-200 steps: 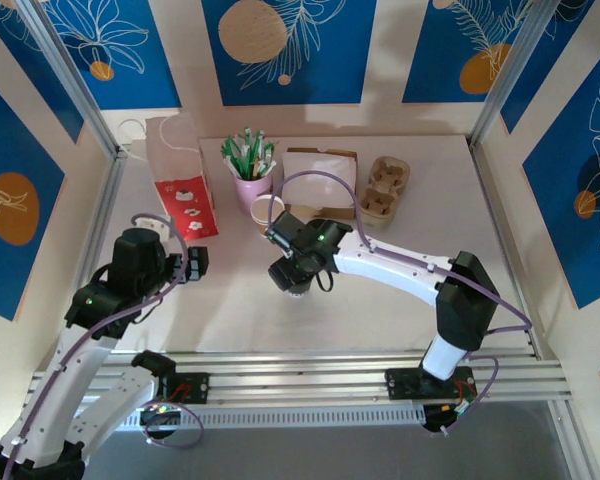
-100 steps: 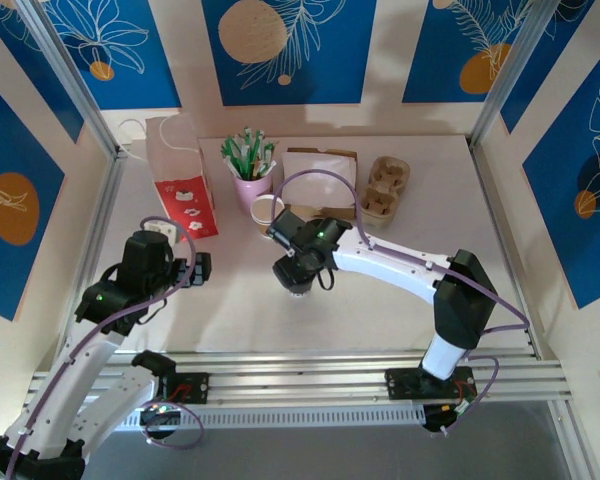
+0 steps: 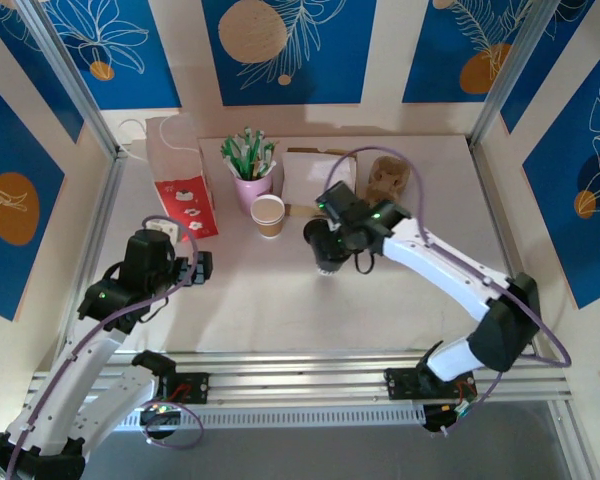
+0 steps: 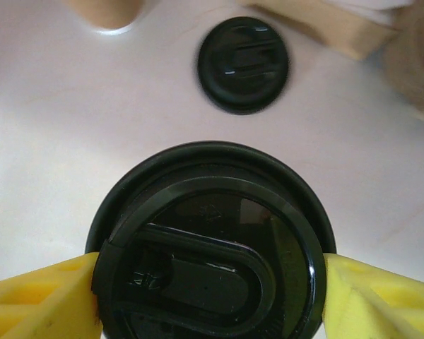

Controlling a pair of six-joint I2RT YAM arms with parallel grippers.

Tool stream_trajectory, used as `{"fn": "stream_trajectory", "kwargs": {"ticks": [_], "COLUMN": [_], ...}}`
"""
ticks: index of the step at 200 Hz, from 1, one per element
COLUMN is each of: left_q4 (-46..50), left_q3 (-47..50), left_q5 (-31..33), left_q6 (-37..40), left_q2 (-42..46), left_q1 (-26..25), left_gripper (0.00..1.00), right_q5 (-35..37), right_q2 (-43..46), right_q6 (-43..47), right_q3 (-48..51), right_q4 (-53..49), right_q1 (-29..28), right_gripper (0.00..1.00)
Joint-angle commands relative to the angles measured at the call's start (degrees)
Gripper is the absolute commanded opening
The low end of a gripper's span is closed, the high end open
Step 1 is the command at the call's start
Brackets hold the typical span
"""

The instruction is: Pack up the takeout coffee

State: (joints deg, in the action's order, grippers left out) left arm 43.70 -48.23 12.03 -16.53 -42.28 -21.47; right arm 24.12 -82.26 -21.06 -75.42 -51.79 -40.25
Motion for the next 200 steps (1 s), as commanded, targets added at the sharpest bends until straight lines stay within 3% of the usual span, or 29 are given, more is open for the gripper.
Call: {"fn": "stream_trajectory", "kwargs": {"ticks": [1,97,130,157,200], "left_q4": [-1.1,-1.9,-2.0,-1.9,-1.8], "left_q3": [0.7,1.4,1.5,1.5,1.6], "left_q5": [-1.6,-3.6,-3.9,-3.9,-3.5], "left_q6": [0.5,0.6,0.6,0.6,0.6], "left_q2": [-0.3,0.2,0.1,0.3,1.0], "left_q1": [0.6,0.6,0.6,0.6,0.5], "left_gripper": [1.00,1.00,1.00,1.00,1.00], "right_q5": [0.8,4.8,6.6,3.0,3.4], "right_q2": [4.5,5.5,3.6,0.6,-4.2], "right_q6": [-2.2,-4.6,-5.9,-6.4,-6.8], "right_q3": [1.7,3.5,3.9,2.9,1.6], "right_q4": [-4.3,-1.7,1.4,2.2,2.3], "right_q1": [5.2,31.5,36.0,40.7,42.4], "right_gripper": [0.72,0.72,0.72,0.73,0.73]}}
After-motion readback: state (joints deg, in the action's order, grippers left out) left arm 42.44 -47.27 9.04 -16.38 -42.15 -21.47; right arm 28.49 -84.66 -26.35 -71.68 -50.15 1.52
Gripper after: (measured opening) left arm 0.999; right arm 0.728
